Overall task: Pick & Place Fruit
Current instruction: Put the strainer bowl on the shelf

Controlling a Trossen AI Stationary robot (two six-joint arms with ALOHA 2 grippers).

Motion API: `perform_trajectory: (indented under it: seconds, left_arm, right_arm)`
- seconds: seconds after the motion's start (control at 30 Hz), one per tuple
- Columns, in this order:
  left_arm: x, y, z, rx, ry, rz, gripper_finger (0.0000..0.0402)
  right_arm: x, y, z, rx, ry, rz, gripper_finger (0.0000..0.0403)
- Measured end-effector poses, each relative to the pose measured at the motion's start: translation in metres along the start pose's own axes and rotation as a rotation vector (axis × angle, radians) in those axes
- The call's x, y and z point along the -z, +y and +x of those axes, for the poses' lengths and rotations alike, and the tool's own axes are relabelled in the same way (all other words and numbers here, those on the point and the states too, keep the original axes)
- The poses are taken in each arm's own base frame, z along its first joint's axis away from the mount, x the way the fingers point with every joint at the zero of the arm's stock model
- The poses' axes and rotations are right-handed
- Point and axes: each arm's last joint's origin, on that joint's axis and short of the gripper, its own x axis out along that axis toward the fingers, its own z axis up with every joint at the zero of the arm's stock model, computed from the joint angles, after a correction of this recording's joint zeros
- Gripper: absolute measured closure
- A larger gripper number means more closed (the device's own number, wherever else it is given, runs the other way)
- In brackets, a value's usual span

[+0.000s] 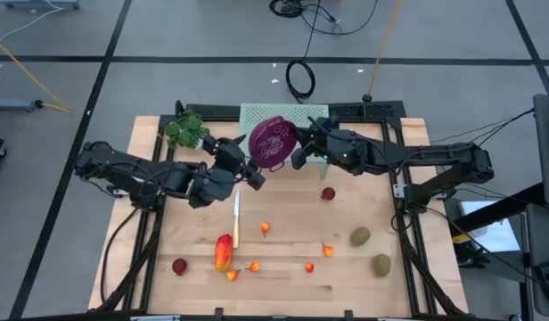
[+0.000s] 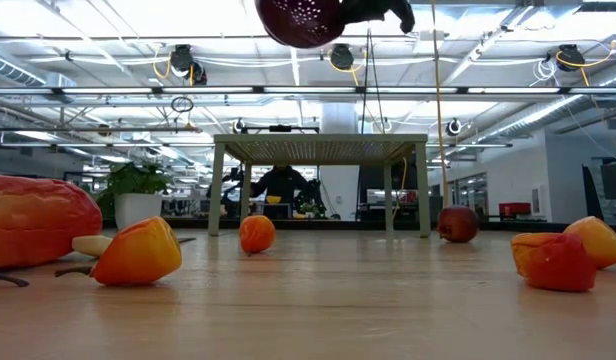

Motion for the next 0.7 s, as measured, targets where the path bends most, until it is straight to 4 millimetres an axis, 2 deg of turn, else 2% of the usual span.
perform_trajectory:
  seconds: [0.23, 0.5, 0.7]
  left_arm:
    - [-0.001, 0.002, 0.004, -0.015, -0.002, -0.013, 0.017]
    - [-0.001, 0.005, 0.009, -0.046, -0.001, 0.002, 0.0245]
    - [-0.002, 0.006, 0.009, -0.067, -0.006, 0.018, 0.0293]
  right_arm:
    - [-0.003, 0.003, -0.003, 0.063, -0.06, 0.012, 0.0399]
    - [0.01, 0.019, 0.008, 0.113, -0.092, 0.0, 0.0399]
    - [0.01, 0.023, 0.006, 0.146, -0.115, -0.024, 0.0399]
